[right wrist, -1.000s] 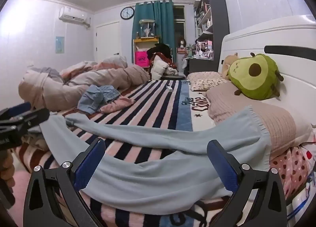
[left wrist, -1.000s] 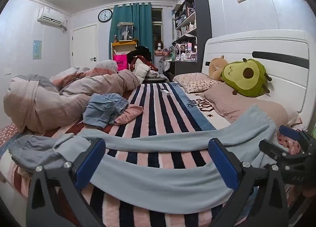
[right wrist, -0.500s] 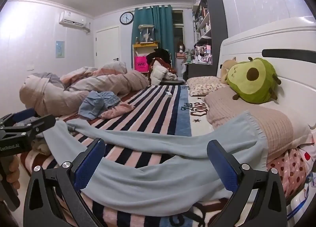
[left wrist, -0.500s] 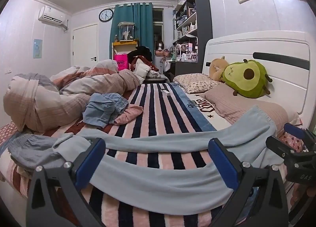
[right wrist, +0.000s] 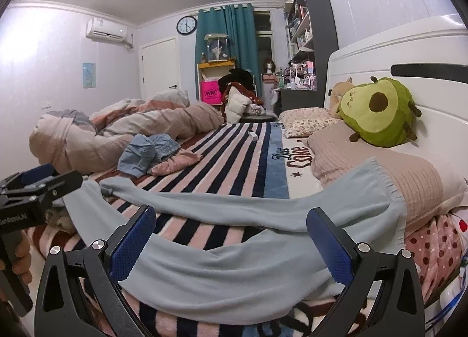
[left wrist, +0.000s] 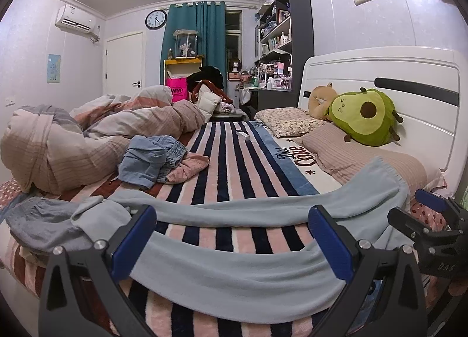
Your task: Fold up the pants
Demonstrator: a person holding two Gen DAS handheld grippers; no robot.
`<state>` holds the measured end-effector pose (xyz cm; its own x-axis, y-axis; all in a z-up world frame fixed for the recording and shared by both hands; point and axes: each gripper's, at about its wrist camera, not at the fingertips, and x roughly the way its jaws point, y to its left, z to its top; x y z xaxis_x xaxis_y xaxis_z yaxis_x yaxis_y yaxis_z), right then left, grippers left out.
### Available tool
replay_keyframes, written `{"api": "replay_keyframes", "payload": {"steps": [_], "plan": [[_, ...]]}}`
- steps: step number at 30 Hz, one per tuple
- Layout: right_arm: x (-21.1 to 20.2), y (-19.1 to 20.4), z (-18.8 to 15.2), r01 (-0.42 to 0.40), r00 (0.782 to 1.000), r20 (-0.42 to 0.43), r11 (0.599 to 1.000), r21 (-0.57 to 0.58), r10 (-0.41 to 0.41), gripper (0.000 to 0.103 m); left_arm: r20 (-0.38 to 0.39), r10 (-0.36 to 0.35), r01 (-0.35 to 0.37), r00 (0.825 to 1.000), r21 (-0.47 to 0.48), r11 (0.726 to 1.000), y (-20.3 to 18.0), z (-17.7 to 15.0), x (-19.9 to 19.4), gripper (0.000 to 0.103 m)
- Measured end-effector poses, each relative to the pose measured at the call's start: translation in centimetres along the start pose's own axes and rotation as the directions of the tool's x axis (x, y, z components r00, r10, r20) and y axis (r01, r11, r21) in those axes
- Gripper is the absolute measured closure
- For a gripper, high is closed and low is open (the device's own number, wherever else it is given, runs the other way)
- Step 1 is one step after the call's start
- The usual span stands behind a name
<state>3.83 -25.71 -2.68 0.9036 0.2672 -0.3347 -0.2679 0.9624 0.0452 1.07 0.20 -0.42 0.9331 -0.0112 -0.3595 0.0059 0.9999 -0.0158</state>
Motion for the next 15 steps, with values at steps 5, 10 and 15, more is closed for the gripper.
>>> {"api": "replay_keyframes", "payload": {"steps": [5,10,15], "plan": [[0.2,-0.5,-0.2,0.014,1.000,0.008,1.000,0.003,-0.014,0.000,-0.011,-0.017,0.017,1.000,0.003,1.000,-0.3,0.3,0.7,0.001],[0.1,-0.8,-0.4,0.023,1.000,0.014,1.000,-0.007,-0.023,0.000,-0.014,-0.027,0.027,1.000,0.017,0.999,-1.1,0.6,1.4,0.001],[0.0,-0.9,-0.6,0.023,1.000,0.017,1.000,-0.004,-0.023,0.000,-0.014,-0.026,0.026,1.000,0.023,0.999,-1.4,0.5,1.5,0.001]]}}
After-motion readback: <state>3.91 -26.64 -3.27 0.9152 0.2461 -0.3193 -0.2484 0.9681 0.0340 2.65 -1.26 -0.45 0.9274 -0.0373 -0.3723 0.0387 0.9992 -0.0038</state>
